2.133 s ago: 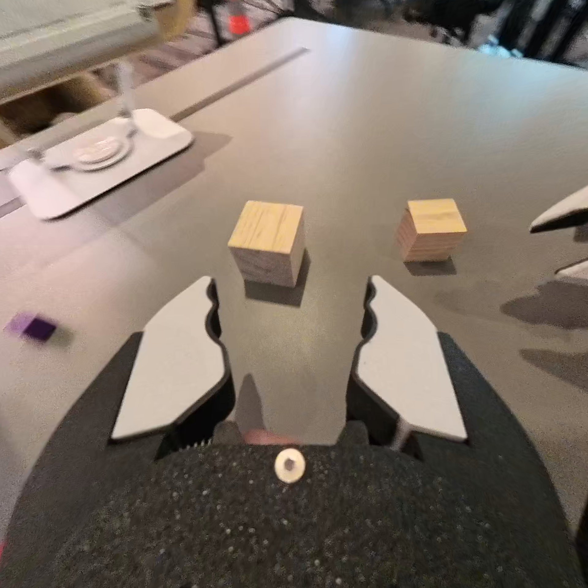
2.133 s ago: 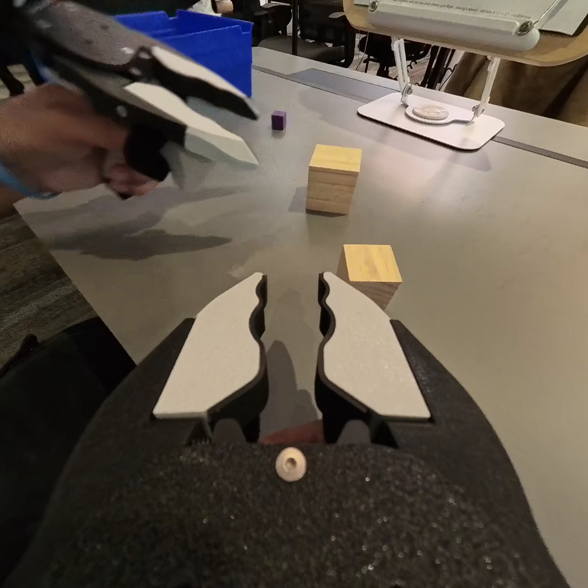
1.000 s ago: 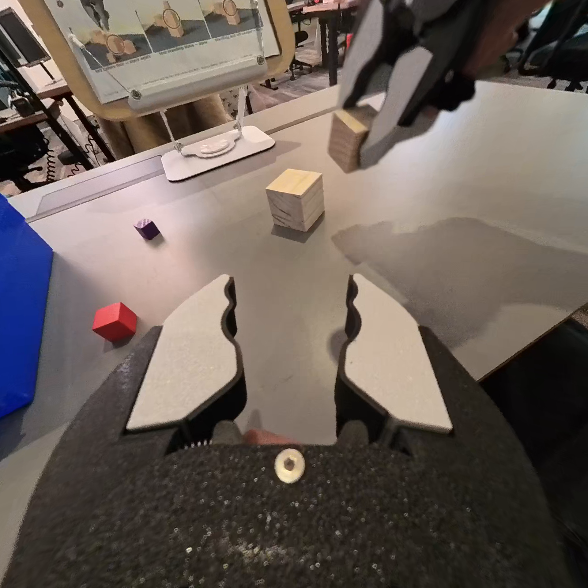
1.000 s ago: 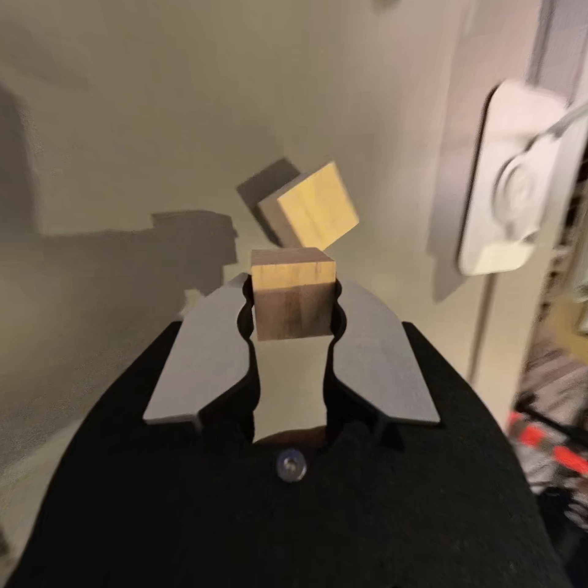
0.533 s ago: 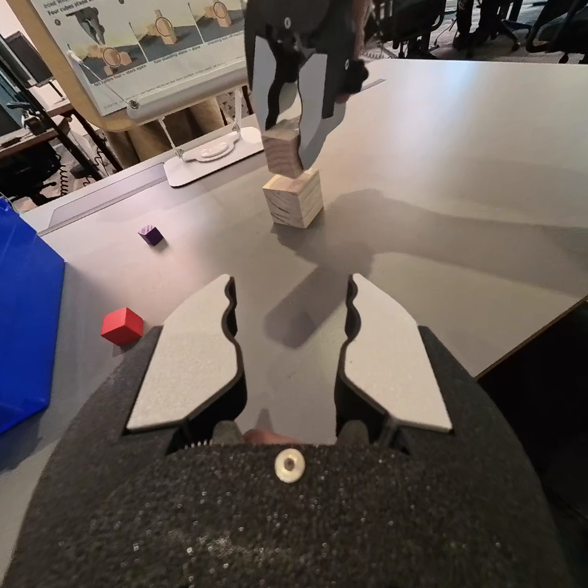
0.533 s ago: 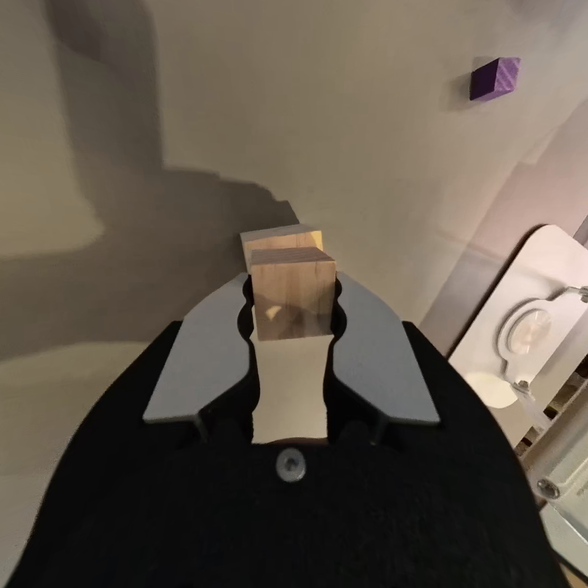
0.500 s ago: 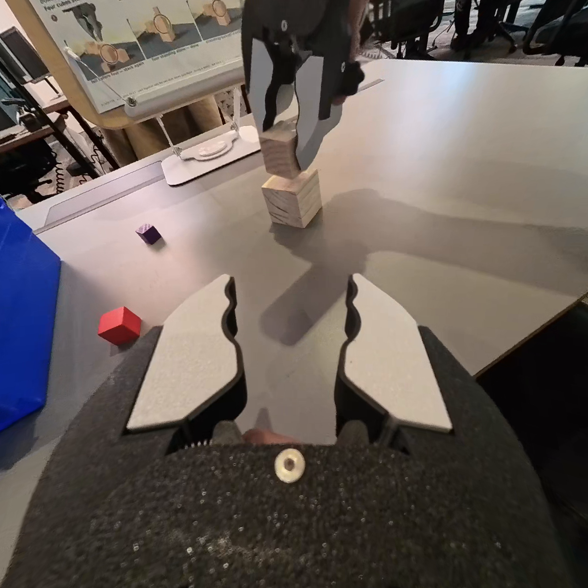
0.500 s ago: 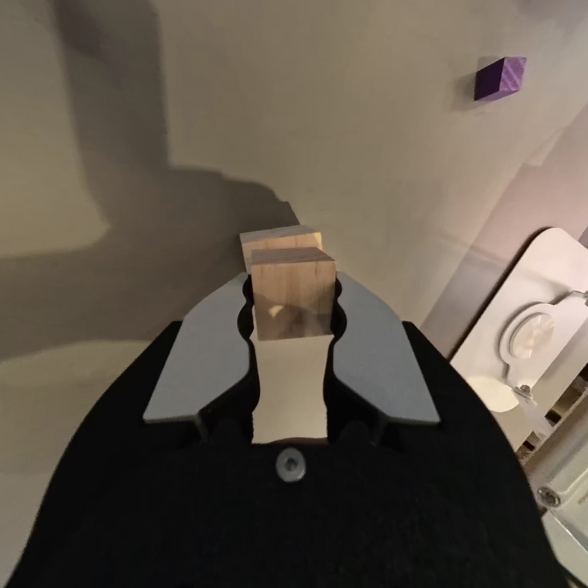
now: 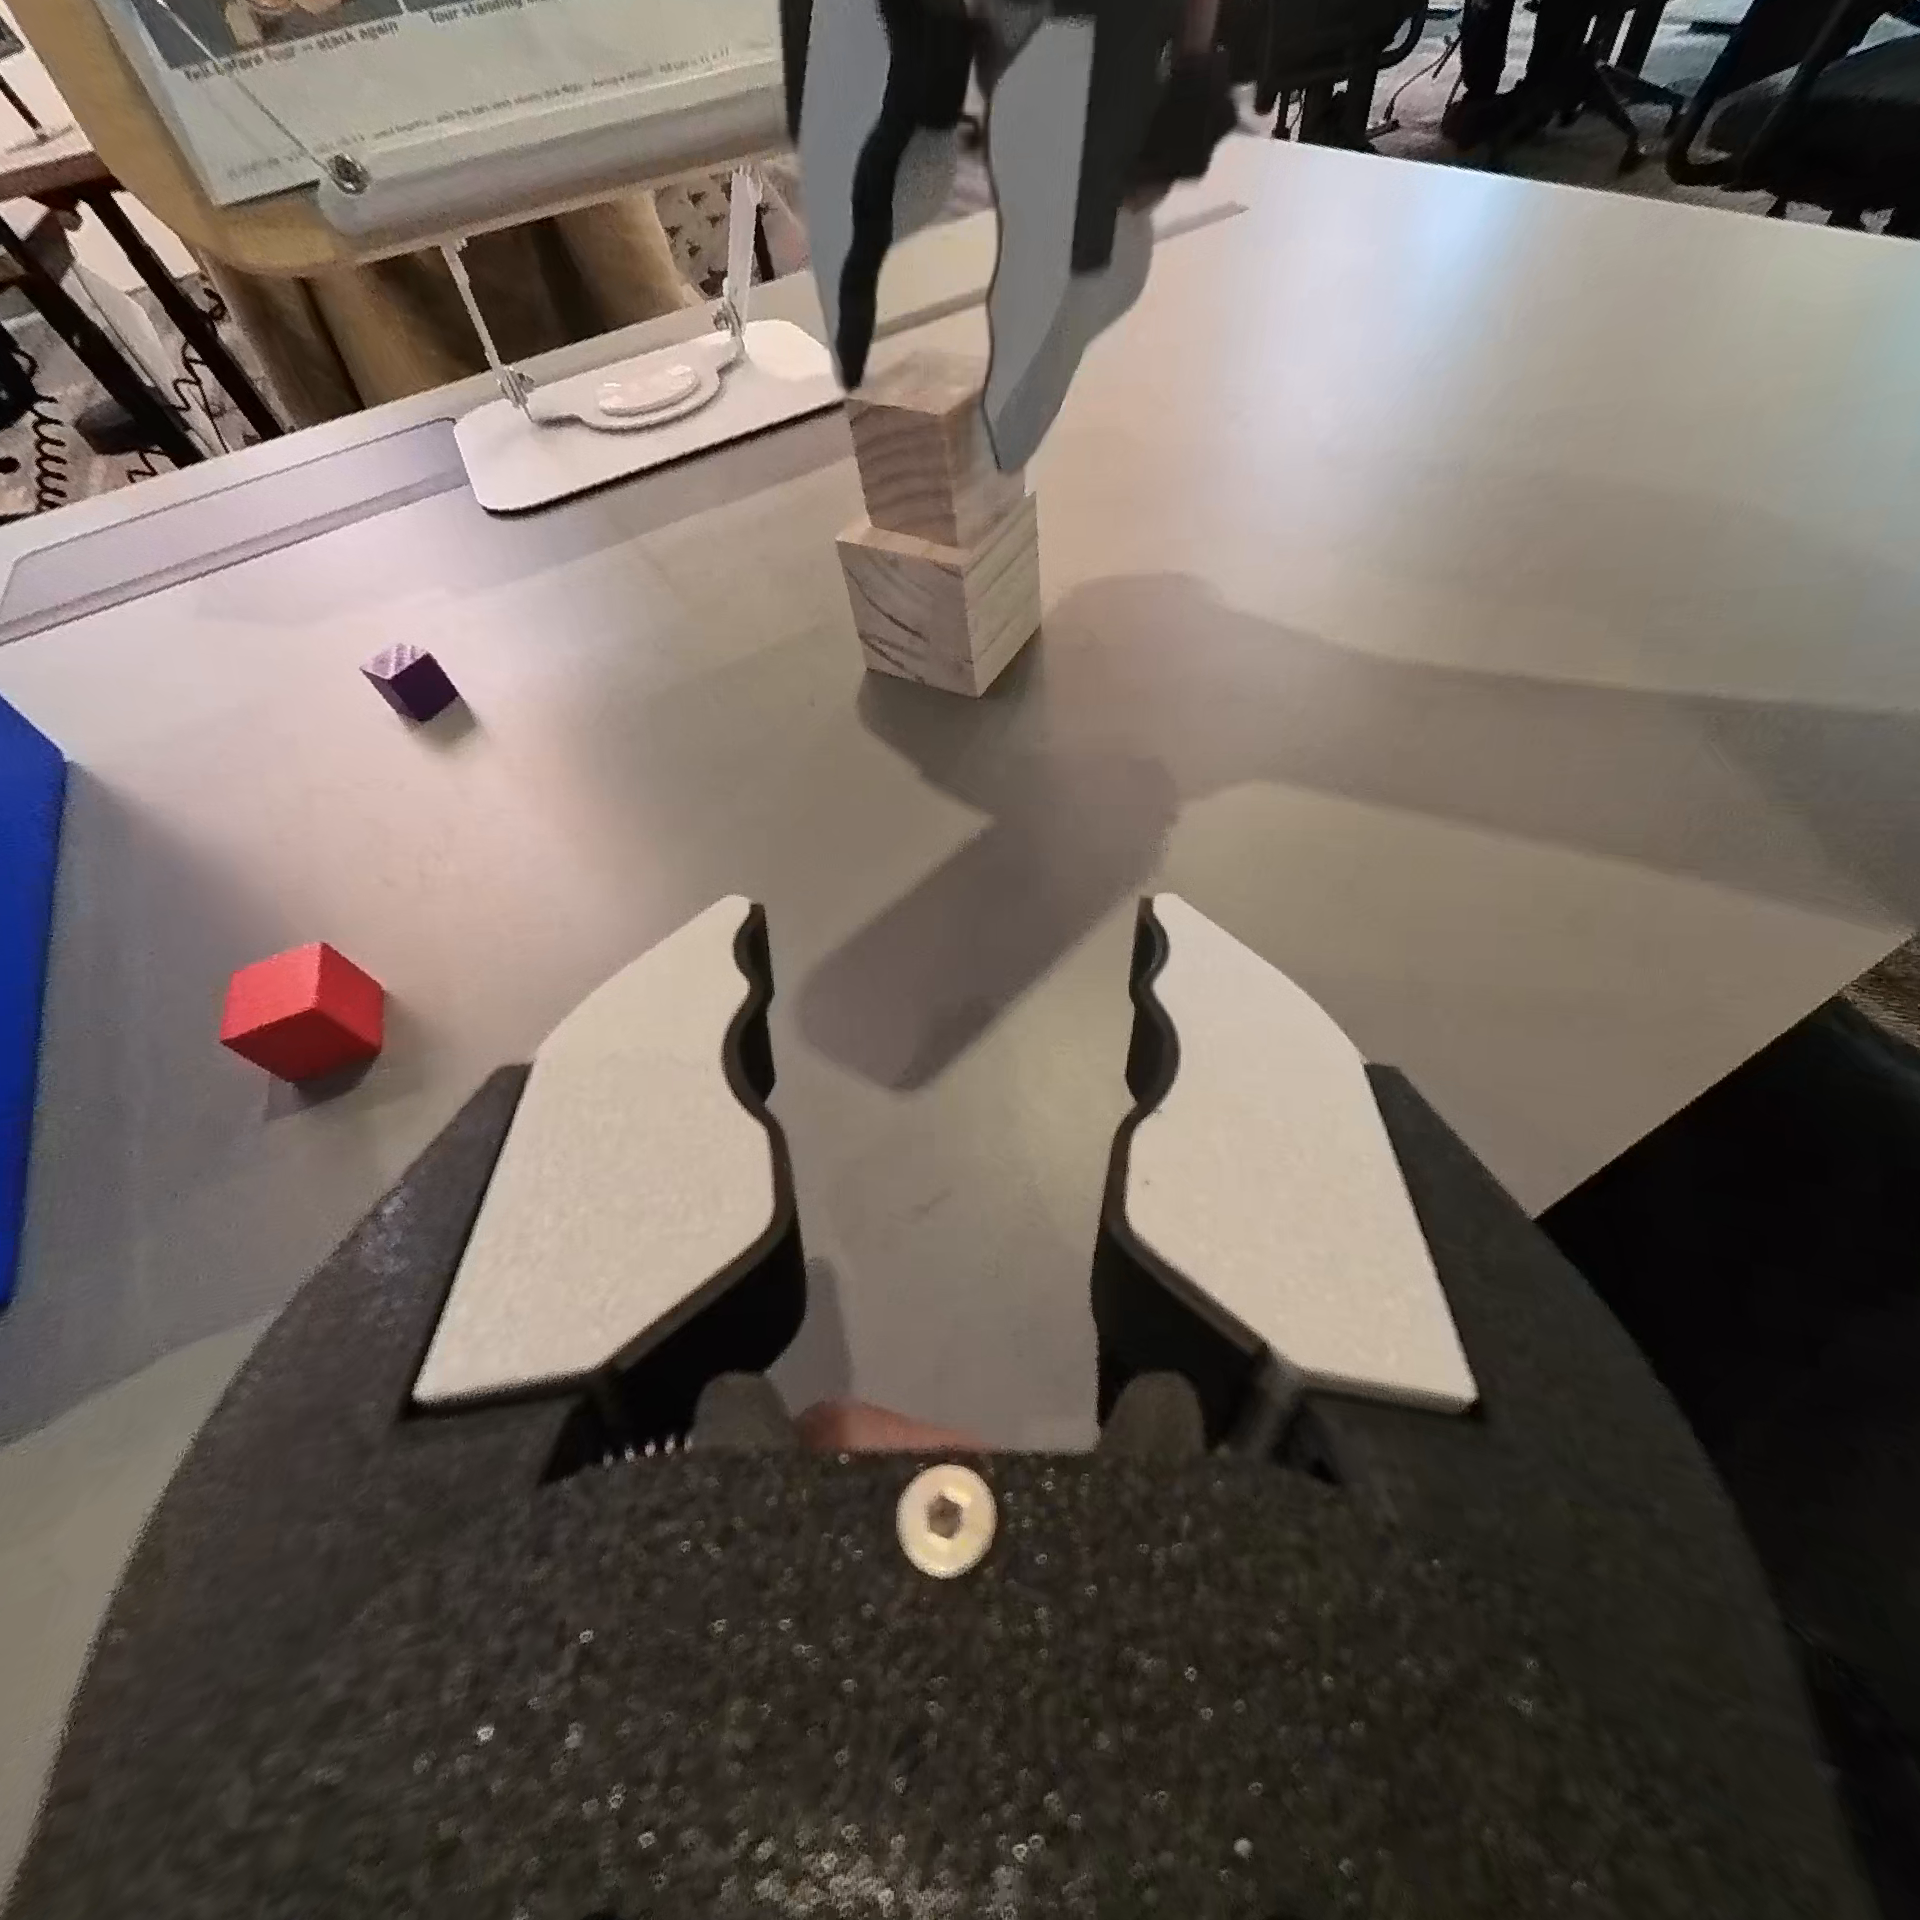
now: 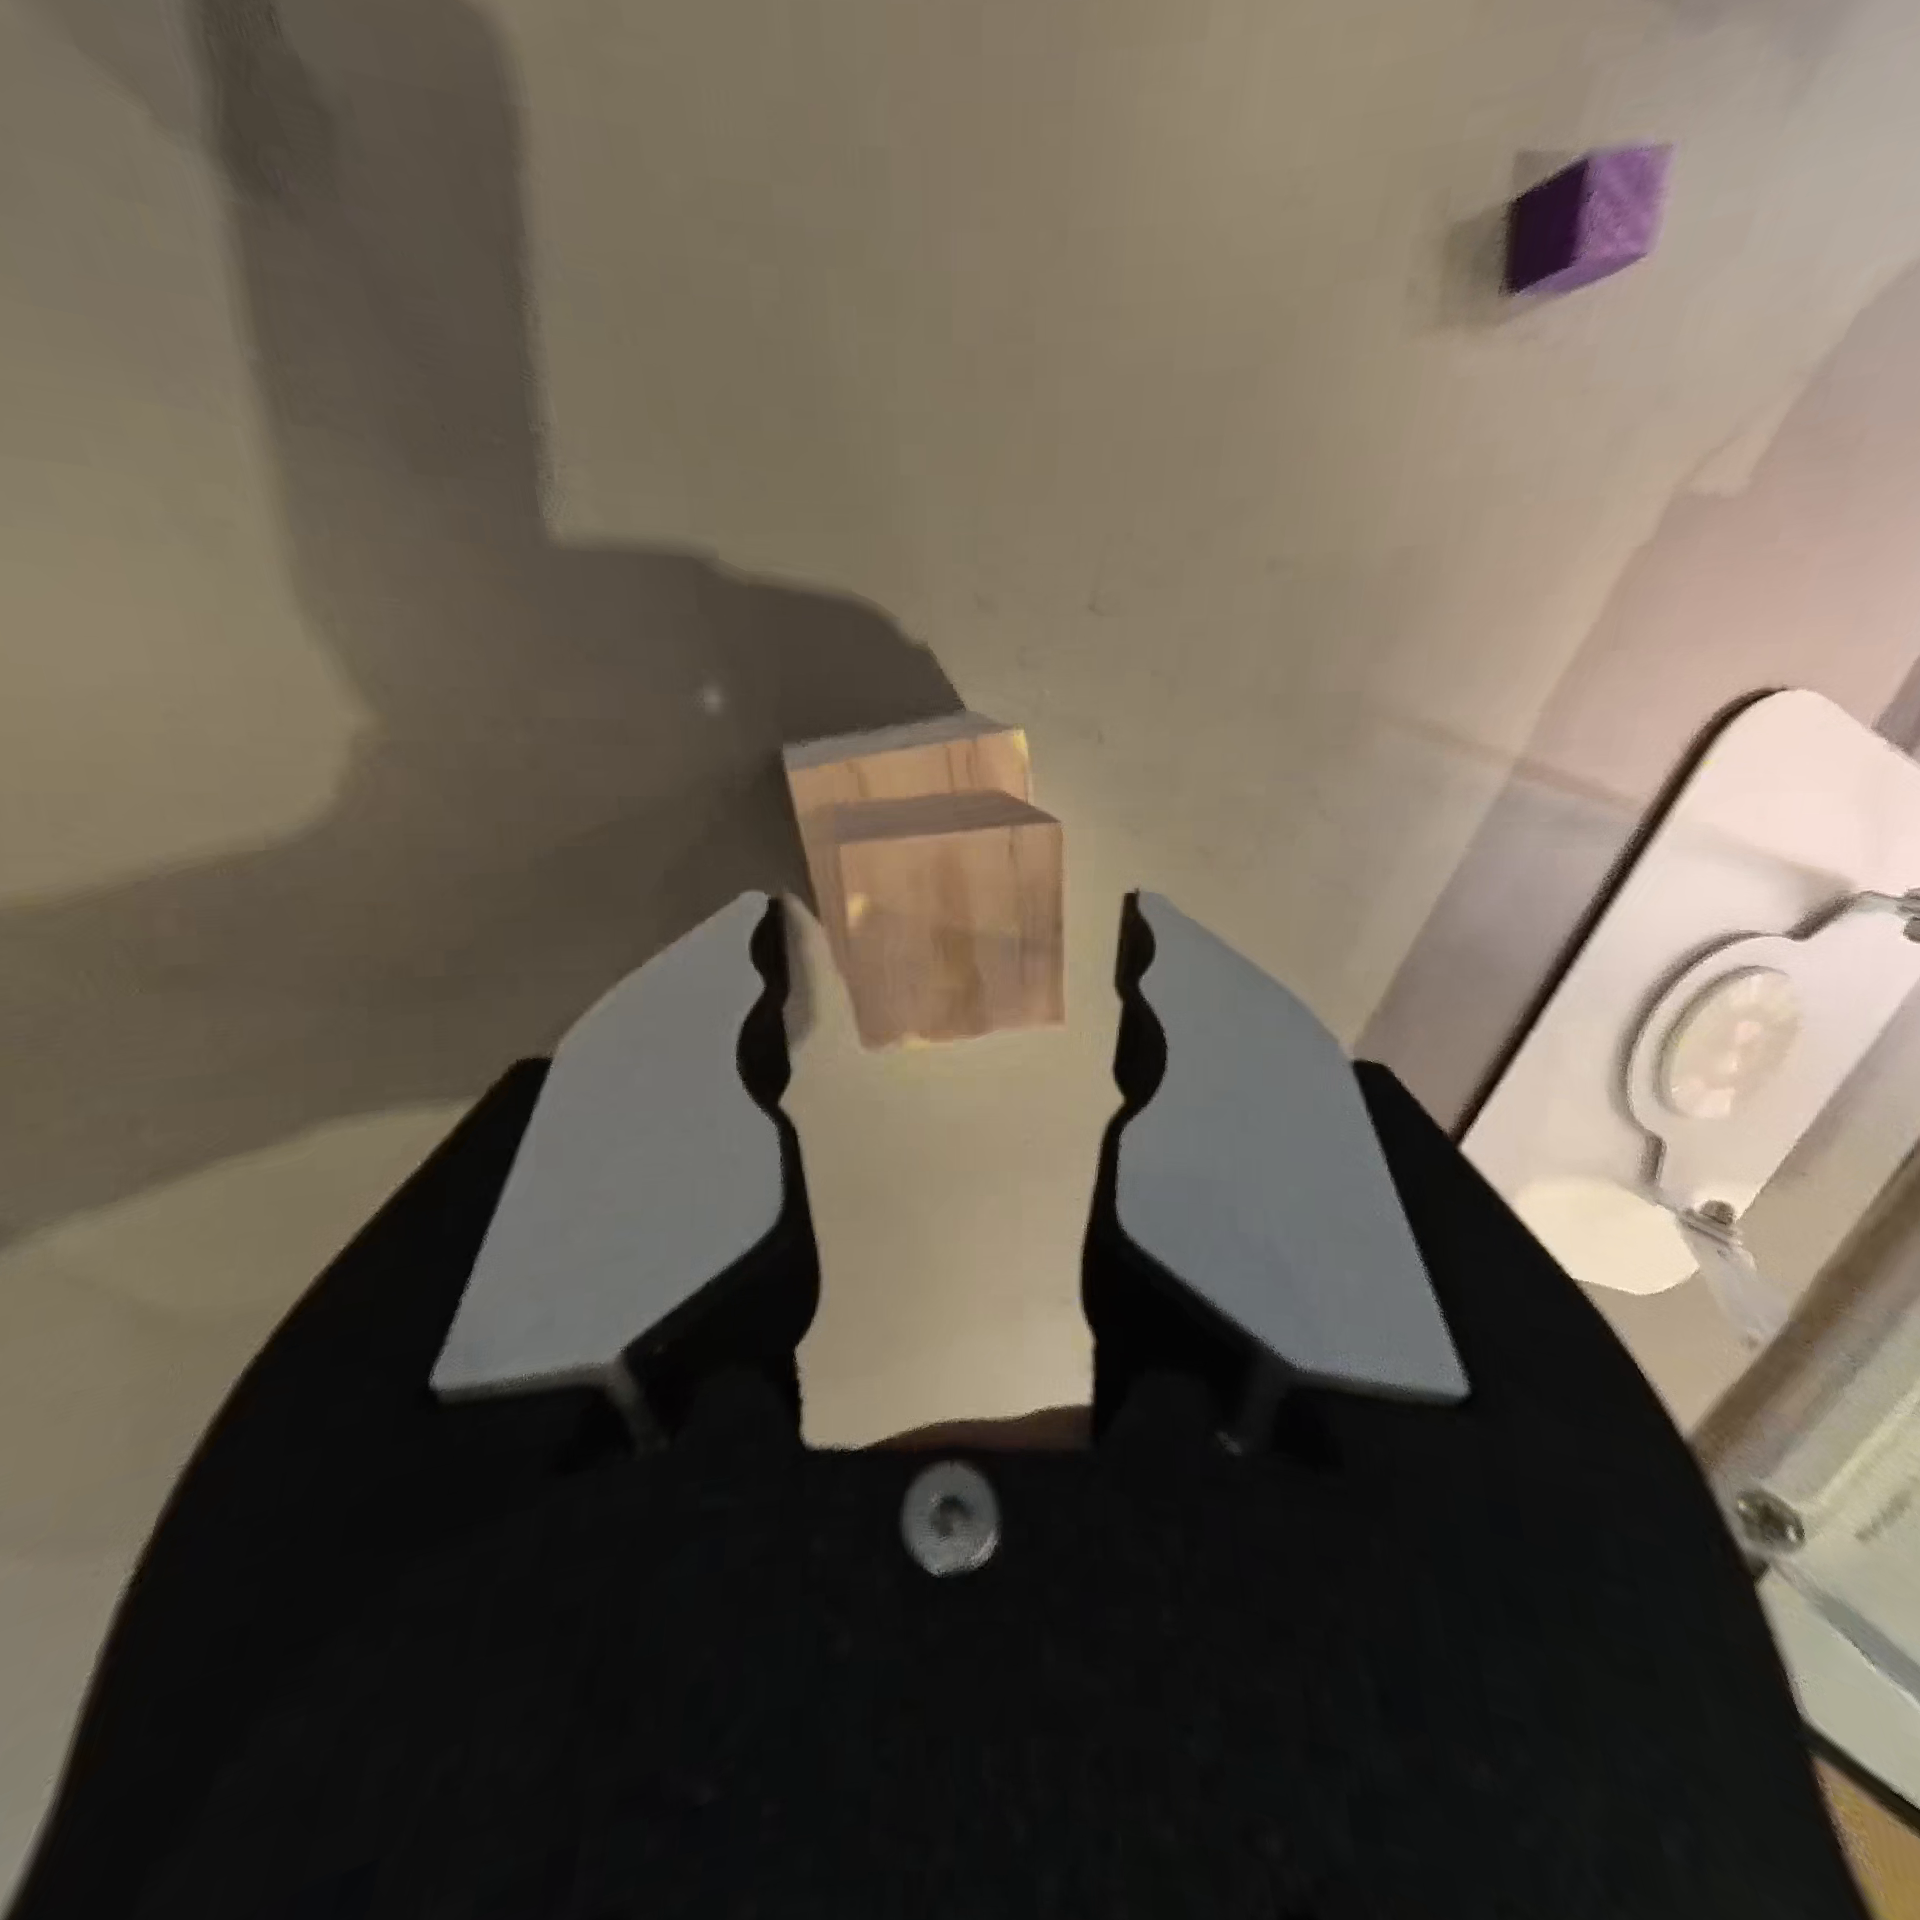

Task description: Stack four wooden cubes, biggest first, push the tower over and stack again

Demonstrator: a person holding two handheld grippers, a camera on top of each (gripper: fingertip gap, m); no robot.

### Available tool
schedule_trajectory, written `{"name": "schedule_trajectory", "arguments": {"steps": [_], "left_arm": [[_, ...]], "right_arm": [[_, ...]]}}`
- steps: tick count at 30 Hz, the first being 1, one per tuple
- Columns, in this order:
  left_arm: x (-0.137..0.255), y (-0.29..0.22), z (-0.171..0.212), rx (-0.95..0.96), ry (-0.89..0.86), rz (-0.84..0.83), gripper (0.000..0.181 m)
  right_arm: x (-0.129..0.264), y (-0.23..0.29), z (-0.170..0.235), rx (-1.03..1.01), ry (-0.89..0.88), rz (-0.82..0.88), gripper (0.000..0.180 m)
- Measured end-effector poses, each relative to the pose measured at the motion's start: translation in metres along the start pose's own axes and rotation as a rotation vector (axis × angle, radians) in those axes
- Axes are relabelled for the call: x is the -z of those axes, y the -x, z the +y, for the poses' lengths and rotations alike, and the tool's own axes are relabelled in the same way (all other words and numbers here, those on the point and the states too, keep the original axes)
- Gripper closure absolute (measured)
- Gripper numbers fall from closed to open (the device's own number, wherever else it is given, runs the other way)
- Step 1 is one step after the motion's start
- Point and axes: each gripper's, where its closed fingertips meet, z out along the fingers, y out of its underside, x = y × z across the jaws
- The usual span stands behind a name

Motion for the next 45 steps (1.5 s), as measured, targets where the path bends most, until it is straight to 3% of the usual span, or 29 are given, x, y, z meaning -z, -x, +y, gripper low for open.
{"name": "schedule_trajectory", "arguments": {"steps": [4, 8, 12, 14, 17, 20, 22, 27, 31, 34, 36, 41, 45], "left_arm": [[0.000, 0.002, 0.001, 0.015, 0.003, 0.006, 0.115], [0.002, 0.014, 0.001, 0.022, 0.012, -0.027, 0.115], [0.005, 0.024, 0.006, 0.052, 0.048, -0.019, 0.112], [0.004, 0.028, 0.012, 0.063, 0.079, -0.029, 0.111], [0.003, 0.046, 0.019, 0.035, 0.123, -0.111, 0.111], [-0.006, 0.074, 0.025, 0.061, 0.175, -0.194, 0.111], [-0.016, 0.093, 0.030, 0.138, 0.207, -0.217, 0.112], [-0.036, 0.159, 0.052, 0.250, 0.299, -0.380, 0.114], [-0.050, 0.185, 0.072, 0.257, 0.410, -0.411, 0.114], [-0.061, 0.191, 0.073, 0.270, 0.437, -0.392, 0.117], [-0.069, 0.187, 0.072, 0.258, 0.460, -0.330, 0.152], [-0.084, 0.163, 0.034, 0.146, 0.390, -0.193, 0.152], [-0.100, 0.089, -0.038, -0.052, 0.258, 0.157, 0.153]], "right_arm": [[0.062, 0.001, -0.030, -0.019, -0.197, 0.187, 0.121], [0.108, 0.037, -0.051, -0.270, -0.510, 0.436, 0.123], [0.095, 0.105, -0.028, -0.626, -0.727, 0.690, 0.121], [0.079, 0.145, -0.020, -0.773, -0.789, 0.730, 0.128], [0.061, 0.192, -0.015, -0.887, -0.821, 0.742, 0.131], [0.056, 0.215, -0.014, -0.816, -0.708, 0.814, 0.129], [0.056, 0.220, -0.009, -0.777, -0.646, 0.884, 0.132], [0.049, 0.223, -0.012, -0.780, -0.648, 0.841, 0.133], [0.045, 0.225, -0.009, -0.785, -0.644, 0.833, 0.134], [0.044, 0.225, -0.005, -0.787, -0.632, 0.831, 0.134], [0.046, 0.224, -0.003, -0.794, -0.640, 0.830, 0.136], [0.052, 0.223, 0.005, -0.815, -0.651, 0.845, 0.139], [0.050, 0.223, 0.008, -0.846, -0.674, 0.821, 0.140]]}}
